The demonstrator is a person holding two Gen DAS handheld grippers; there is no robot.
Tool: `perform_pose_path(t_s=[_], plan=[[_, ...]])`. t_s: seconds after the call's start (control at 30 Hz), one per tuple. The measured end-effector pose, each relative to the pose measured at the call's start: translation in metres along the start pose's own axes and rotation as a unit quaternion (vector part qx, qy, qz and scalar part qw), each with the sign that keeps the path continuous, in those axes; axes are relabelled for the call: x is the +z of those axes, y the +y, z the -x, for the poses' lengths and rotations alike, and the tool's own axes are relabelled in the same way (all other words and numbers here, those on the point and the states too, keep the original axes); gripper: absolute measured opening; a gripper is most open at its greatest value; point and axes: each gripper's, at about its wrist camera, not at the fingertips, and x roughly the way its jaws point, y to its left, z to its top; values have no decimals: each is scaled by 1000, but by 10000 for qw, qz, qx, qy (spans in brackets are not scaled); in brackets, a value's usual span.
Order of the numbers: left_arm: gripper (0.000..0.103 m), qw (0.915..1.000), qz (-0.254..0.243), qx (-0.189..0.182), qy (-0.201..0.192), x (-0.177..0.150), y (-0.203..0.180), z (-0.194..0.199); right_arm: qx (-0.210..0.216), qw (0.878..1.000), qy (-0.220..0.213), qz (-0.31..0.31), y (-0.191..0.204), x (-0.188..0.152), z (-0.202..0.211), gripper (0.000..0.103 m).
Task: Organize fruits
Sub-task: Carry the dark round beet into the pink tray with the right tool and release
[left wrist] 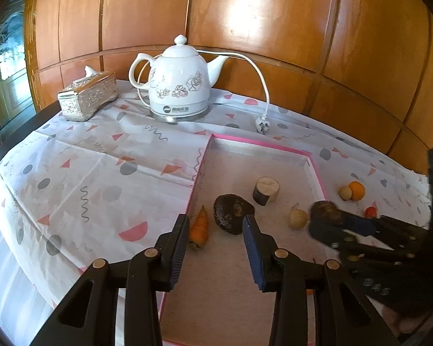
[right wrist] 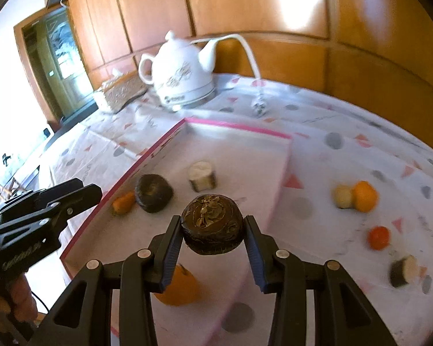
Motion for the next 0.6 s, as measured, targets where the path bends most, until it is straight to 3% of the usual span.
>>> perform_pose_path(t_s=[0.17,0.23,0.33,0.6], plan=[[41,10000,51,22,40,-1,5,-2,106,9995,297,-55,10,3,-26,45],[41,10000,71,12,48,-2,5,-2,46,9994,319,-120,9,3,-32,51],[42,10000,74,10,38,-1,5,-1,91,9995,219,-220,7,0,-25,59],[42,10000,-9,-51,16,-2,-3,2,-38,9983,-216,-542,-6,-8,9,59]])
